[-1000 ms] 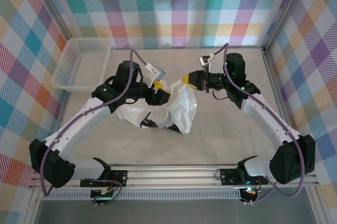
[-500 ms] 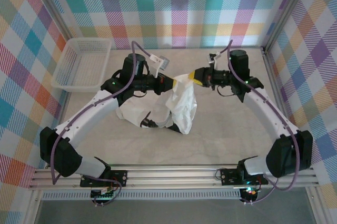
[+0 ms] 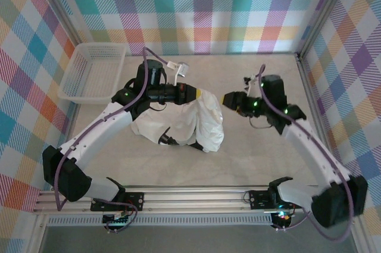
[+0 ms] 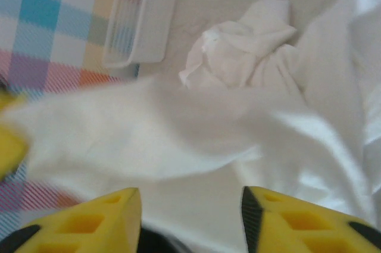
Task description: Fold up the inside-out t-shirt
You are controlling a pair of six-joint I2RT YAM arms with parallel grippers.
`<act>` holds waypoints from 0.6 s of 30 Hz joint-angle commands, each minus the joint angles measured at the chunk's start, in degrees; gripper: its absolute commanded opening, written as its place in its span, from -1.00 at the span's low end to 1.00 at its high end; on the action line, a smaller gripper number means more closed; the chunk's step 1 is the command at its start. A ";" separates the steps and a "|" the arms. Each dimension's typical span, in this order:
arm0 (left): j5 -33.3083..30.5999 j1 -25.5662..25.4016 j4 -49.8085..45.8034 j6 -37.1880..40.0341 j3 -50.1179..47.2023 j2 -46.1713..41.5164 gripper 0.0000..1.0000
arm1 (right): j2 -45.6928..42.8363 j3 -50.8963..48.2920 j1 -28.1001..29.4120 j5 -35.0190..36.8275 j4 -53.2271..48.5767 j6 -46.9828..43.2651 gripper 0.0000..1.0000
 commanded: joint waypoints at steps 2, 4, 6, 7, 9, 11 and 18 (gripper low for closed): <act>1.81 -0.27 -0.78 -0.74 1.75 1.12 -1.00 | -2.03 -0.93 11.01 19.21 6.13 -14.49 0.09; 2.43 -0.36 -1.55 -0.72 2.26 1.54 -1.00 | -0.59 0.45 12.91 23.24 7.95 -18.42 0.09; 2.51 -0.43 -2.05 -0.71 2.46 1.79 -1.00 | 1.33 2.09 14.25 26.40 10.16 -23.01 0.07; 2.41 -0.45 -2.05 -0.71 2.30 1.60 -1.00 | 2.56 2.85 14.92 27.61 11.16 -25.54 0.06; 2.05 -0.44 -1.72 -0.81 2.01 1.46 -1.00 | 5.01 4.45 15.36 26.74 12.59 -28.73 0.04; 1.81 -0.49 -1.83 -0.98 1.93 1.29 -1.00 | 7.68 6.72 15.61 24.49 12.00 -30.00 0.04; 1.78 -0.47 -2.31 -0.51 1.75 0.95 -1.00 | 10.75 7.24 16.42 30.74 10.83 -35.86 0.04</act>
